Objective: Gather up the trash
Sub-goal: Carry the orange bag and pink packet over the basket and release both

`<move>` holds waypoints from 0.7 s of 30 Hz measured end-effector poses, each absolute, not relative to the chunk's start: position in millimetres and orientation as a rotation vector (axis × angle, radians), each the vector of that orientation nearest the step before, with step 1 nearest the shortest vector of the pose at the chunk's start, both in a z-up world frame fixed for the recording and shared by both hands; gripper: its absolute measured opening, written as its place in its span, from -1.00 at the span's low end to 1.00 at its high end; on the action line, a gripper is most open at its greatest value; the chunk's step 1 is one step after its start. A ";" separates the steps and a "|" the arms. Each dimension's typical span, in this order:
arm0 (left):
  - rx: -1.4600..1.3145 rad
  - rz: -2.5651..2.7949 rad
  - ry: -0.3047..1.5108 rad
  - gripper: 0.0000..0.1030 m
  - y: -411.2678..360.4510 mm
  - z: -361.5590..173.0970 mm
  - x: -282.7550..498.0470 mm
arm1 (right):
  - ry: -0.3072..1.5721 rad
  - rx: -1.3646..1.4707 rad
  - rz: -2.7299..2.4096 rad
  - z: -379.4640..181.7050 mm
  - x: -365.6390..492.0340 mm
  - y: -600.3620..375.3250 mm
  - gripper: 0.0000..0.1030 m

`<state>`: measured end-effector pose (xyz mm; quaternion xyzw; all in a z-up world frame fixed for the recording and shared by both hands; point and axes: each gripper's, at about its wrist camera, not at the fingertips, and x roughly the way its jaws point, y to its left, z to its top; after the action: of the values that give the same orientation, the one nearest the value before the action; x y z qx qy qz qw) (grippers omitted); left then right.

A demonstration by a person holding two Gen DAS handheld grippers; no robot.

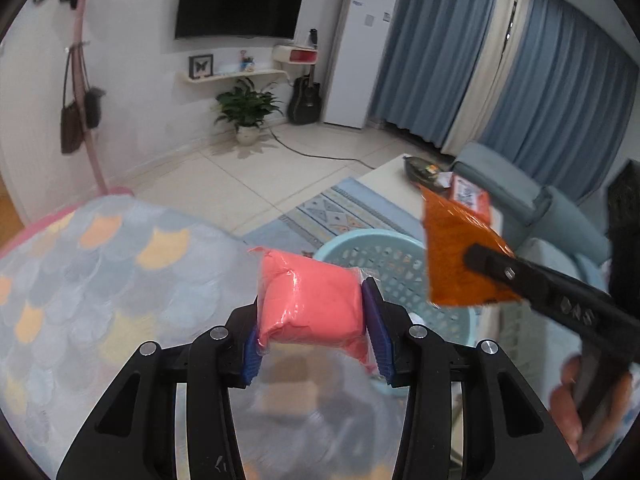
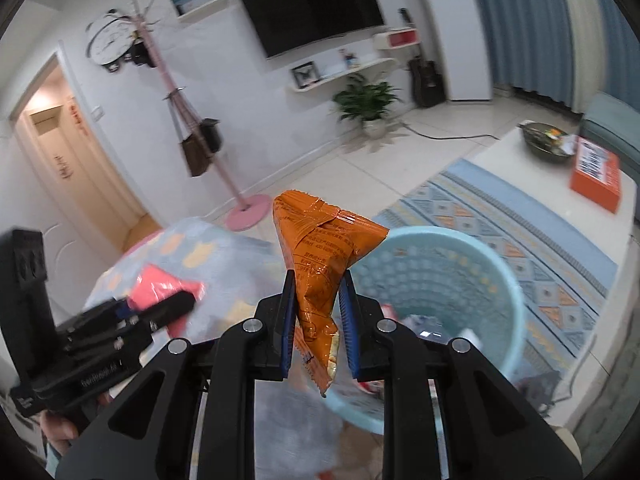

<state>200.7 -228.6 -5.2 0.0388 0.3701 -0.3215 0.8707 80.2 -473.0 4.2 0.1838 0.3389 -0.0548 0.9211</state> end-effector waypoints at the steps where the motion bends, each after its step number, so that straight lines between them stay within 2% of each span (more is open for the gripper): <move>1: 0.087 -0.673 0.781 -0.17 -240.0 -8.3 200.6 | 0.703 0.374 -0.149 -1.3 77.1 -478.6 -0.65; 9: 0.125 -0.758 0.815 -0.17 -303.4 -30.5 184.2 | 0.769 0.471 -0.234 -38.9 65.0 -516.9 -0.65; 12: 0.136 -0.760 0.825 -0.14 -317.1 -34.0 184.0 | 0.772 0.484 -0.267 -43.5 59.6 -524.3 -0.58; 13: 0.134 -0.763 0.829 -0.07 -320.4 -35.0 185.2 | 0.774 0.490 -0.270 -44.8 56.6 -526.5 -0.54; 14: 0.136 -0.763 0.834 0.07 -322.1 -35.6 185.9 | 0.776 0.499 -0.276 -46.2 54.9 -528.9 -0.46; 16: 0.134 -0.753 0.830 0.19 -322.1 -36.2 187.2 | 0.777 0.514 -0.297 -48.8 52.2 -533.7 -0.14; 17: 0.133 -0.754 0.831 0.24 -320.4 -36.3 186.4 | 0.771 0.521 -0.302 -48.4 50.4 -535.0 0.09; 21: 0.134 -0.747 0.830 0.37 -316.4 -36.2 184.5 | 0.773 0.519 -0.312 -47.5 46.4 -534.5 0.11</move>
<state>184.5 -316.4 -36.2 0.0634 0.3933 -0.3540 0.8462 46.4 -534.5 -47.5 0.2493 0.3712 -0.1497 0.8819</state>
